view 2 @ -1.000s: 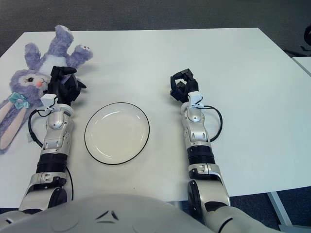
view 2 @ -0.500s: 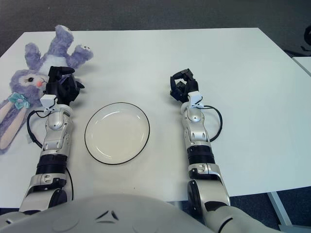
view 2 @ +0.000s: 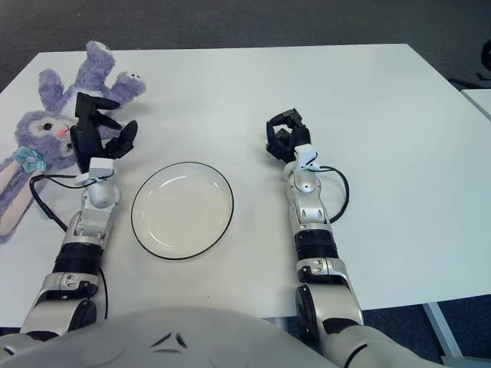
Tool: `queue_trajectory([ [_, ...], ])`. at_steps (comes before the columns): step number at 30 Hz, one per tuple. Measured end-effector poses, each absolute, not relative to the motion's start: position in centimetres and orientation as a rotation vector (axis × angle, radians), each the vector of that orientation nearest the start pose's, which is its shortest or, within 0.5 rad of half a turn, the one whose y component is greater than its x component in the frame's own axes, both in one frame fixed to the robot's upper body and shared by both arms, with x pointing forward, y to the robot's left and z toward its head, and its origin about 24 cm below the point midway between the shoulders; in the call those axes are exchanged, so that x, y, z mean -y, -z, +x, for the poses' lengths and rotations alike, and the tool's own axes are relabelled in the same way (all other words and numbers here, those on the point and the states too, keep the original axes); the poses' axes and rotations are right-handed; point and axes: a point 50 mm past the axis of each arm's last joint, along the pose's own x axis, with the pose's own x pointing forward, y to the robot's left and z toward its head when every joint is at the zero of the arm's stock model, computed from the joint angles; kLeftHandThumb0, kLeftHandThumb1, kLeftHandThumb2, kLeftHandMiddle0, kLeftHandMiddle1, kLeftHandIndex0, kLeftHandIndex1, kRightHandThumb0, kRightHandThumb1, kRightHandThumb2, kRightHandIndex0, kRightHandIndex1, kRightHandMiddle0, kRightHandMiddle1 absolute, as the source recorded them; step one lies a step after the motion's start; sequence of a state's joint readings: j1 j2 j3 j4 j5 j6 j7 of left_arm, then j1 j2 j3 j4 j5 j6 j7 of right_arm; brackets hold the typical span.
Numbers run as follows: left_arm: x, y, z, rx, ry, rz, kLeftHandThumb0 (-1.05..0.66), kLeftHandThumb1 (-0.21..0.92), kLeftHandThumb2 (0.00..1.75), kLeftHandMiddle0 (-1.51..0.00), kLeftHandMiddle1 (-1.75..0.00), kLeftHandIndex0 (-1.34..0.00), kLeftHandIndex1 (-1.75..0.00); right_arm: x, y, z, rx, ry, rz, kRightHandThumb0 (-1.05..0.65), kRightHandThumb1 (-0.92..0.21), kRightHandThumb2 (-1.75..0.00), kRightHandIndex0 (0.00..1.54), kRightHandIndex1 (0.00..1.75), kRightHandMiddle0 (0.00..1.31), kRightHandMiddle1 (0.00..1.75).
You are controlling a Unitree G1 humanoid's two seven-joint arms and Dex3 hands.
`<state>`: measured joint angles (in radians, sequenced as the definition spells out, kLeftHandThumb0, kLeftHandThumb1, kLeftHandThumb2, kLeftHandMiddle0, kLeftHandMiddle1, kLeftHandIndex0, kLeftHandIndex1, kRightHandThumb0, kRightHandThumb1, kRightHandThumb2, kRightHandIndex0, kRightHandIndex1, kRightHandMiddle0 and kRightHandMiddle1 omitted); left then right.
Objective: Put the doll into the plate.
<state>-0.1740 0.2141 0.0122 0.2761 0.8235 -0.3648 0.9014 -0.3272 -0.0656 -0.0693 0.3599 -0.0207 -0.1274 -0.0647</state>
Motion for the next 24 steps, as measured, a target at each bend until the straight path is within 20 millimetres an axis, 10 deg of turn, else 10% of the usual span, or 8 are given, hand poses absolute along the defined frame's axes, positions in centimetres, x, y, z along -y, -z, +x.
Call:
queue_trajectory([
  [11, -18.70, -8.06, 26.03, 0.751, -0.623, 0.893, -0.35, 0.92, 0.33, -0.56, -1.73, -0.39, -1.55, 16.08, -5.98, 31.43, 0.090, 0.059, -0.072, -0.38, -0.73, -0.77, 0.76, 1.75, 0.32, 1.75],
  [19, -18.48, -8.43, 25.79, 0.779, -0.604, 0.913, -0.03, 0.92, 0.33, -0.36, -1.44, -0.41, -1.49, 16.20, -5.91, 31.36, 0.093, 0.061, -0.071, -0.38, -0.73, -0.77, 0.76, 1.75, 0.32, 1.75],
  [24, -18.42, -8.43, 25.73, 0.767, -0.619, 0.970, -0.34, 0.92, 0.30, -0.43, -0.61, -0.38, -1.39, 16.38, -5.84, 31.33, 0.092, 0.064, -0.072, -0.38, -0.73, -0.77, 0.76, 1.75, 0.32, 1.75],
])
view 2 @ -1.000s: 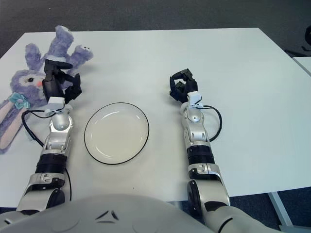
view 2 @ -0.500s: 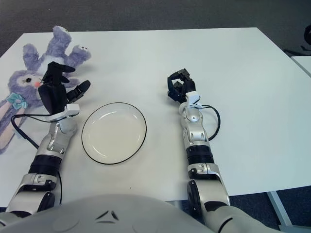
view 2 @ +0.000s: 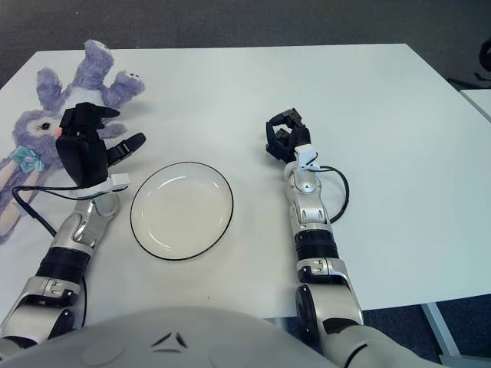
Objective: Put the doll into the plate.
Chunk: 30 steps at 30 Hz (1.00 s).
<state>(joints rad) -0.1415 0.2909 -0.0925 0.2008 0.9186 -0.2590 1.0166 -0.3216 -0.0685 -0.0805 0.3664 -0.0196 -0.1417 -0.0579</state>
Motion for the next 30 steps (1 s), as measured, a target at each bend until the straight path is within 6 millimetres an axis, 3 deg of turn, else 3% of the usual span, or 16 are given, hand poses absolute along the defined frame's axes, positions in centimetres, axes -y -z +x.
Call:
queue_trajectory([
  [2, -18.4, -8.4, 25.7, 0.749, -0.629, 1.015, -0.47, 0.92, 0.23, -0.45, -0.33, -0.39, -0.92, 16.5, -5.8, 31.3, 0.091, 0.064, -0.072, -0.38, -0.73, -0.77, 0.77, 1.75, 0.32, 1.75],
  [6, -18.5, -8.2, 25.7, 0.681, -0.647, 1.120, -0.59, 0.92, 0.19, -0.41, -0.10, -0.33, -0.58, 16.5, -5.8, 31.3, 0.091, 0.062, -0.073, -0.38, -0.73, -0.77, 0.76, 1.75, 0.32, 1.75],
  [14, -18.8, -8.1, 25.2, 0.527, -0.658, 1.237, -0.69, 0.92, 0.15, -0.29, -0.01, -0.23, -0.43, 16.7, -5.7, 31.2, 0.089, 0.066, -0.074, -0.38, -0.74, -0.76, 0.77, 1.75, 0.32, 1.75],
  [21, -18.6, -8.1, 24.7, 0.413, -0.655, 1.251, -0.64, 0.88, 0.02, -0.22, 0.00, -0.22, -0.40, 16.8, -5.6, 31.1, 0.087, 0.073, -0.075, -0.38, -0.74, -0.76, 0.77, 1.75, 0.32, 1.75],
  [30, -18.5, -8.2, 24.5, 0.312, -0.694, 1.257, -0.63, 0.83, 0.00, -0.17, 0.00, -0.22, -0.39, 16.8, -5.6, 31.1, 0.088, 0.077, -0.075, -0.38, -0.73, -0.77, 0.78, 1.75, 0.32, 1.75],
])
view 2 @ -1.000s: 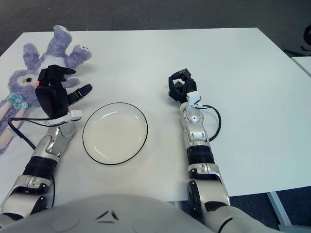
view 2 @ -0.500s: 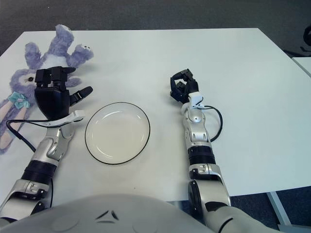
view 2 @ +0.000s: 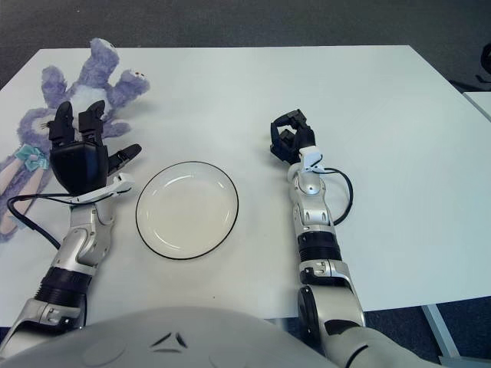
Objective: Put the doll into the plate.
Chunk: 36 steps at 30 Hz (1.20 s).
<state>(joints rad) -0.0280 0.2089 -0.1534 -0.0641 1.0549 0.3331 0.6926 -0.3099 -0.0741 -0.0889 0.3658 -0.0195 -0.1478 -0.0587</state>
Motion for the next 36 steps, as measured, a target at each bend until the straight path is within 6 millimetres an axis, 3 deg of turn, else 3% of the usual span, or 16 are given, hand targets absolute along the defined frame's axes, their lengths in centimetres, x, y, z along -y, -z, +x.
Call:
queue_trajectory([
  [10, -18.61, -8.10, 24.27, 0.190, -0.770, 1.340, -0.62, 0.80, 0.00, -0.23, 0.00, -0.26, -0.26, 16.84, -5.58, 31.09, 0.087, 0.079, -0.075, -0.38, -0.73, -0.77, 0.78, 1.75, 0.32, 1.75],
  [36, -19.39, -8.03, 24.74, 0.041, -0.865, 1.377, -0.64, 0.77, 0.00, -0.06, 0.00, -0.17, -0.10, 17.11, -5.55, 31.07, 0.089, 0.069, -0.075, -0.37, -0.76, -0.72, 0.75, 1.75, 0.32, 1.72],
])
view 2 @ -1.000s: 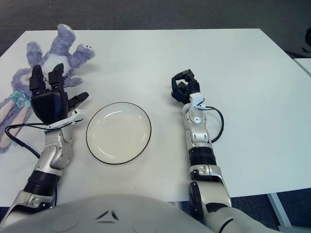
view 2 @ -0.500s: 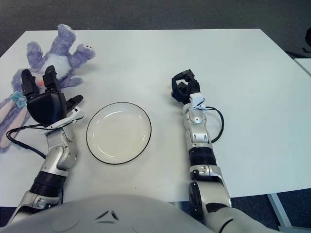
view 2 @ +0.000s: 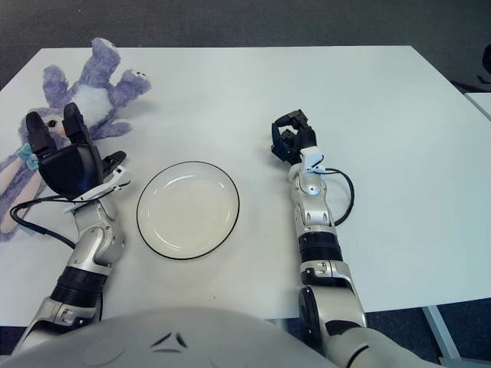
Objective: Put the doll into the plate.
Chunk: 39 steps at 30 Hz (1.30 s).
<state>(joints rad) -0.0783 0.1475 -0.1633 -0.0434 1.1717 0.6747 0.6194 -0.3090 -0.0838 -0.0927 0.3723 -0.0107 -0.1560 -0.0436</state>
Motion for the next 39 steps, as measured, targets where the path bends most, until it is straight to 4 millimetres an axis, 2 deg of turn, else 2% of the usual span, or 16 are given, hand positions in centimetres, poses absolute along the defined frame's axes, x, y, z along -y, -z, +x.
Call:
queue_trajectory([
  [24, -21.5, -8.3, 25.1, -0.004, -0.954, 1.354, -0.68, 0.77, 0.00, -0.03, 0.00, -0.18, -0.05, 17.4, -5.5, 31.0, 0.088, 0.070, -0.073, -0.37, -0.76, -0.70, 0.73, 1.74, 0.33, 1.72],
  [39, -22.4, -7.9, 25.3, -0.036, -0.937, 1.301, -0.69, 0.77, 0.00, -0.01, 0.00, -0.20, -0.04, 17.5, -5.5, 31.0, 0.088, 0.065, -0.072, -0.37, -0.77, -0.68, 0.73, 1.71, 0.34, 1.70],
])
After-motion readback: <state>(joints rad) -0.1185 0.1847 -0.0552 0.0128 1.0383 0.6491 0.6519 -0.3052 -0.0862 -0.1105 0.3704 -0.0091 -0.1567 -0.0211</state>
